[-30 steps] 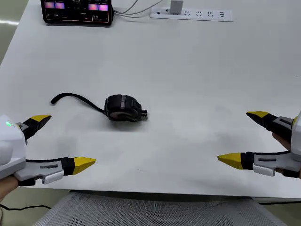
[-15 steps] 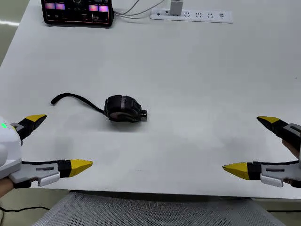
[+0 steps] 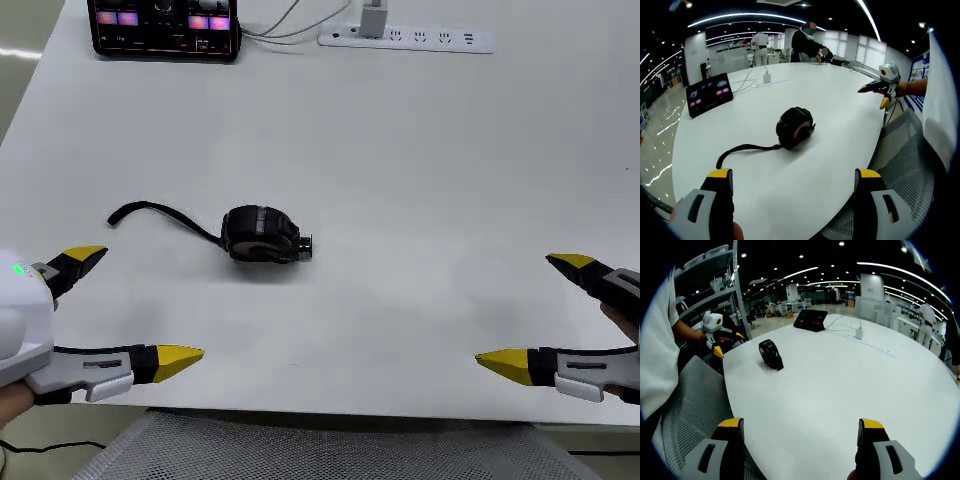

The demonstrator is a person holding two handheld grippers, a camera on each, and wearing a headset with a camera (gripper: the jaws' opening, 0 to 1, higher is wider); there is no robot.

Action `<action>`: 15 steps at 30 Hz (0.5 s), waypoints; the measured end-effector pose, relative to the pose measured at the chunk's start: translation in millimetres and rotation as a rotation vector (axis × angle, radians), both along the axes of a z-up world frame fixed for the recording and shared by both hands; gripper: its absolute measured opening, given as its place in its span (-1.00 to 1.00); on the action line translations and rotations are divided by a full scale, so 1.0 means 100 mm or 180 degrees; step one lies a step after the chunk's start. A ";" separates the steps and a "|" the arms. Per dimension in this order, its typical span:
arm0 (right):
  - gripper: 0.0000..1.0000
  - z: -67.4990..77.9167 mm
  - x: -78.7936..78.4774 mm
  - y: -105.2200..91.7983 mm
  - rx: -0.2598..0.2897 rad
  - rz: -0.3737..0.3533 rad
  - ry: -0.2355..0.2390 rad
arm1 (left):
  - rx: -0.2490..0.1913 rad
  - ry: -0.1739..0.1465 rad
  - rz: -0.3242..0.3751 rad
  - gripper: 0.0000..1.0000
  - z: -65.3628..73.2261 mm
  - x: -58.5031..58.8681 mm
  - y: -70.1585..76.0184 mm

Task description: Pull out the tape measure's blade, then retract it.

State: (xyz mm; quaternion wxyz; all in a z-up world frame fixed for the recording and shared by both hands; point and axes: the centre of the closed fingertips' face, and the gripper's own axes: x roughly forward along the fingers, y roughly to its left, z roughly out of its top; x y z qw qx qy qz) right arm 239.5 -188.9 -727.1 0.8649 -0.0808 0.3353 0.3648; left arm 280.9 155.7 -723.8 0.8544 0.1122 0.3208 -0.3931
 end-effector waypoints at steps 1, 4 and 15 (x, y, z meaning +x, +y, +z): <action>0.86 0.00 0.00 -0.01 -0.0004 -0.0003 0.0000 | 0.0012 -0.0024 0.0000 0.98 0.01 0.00 0.00; 0.85 0.00 -0.01 -0.01 0.0003 -0.0013 0.0001 | -0.0001 -0.0031 0.0006 0.98 0.02 0.01 0.00; 0.84 -0.01 -0.01 0.01 0.0020 -0.0021 0.0008 | -0.0047 -0.0019 0.0001 0.98 0.03 0.01 -0.02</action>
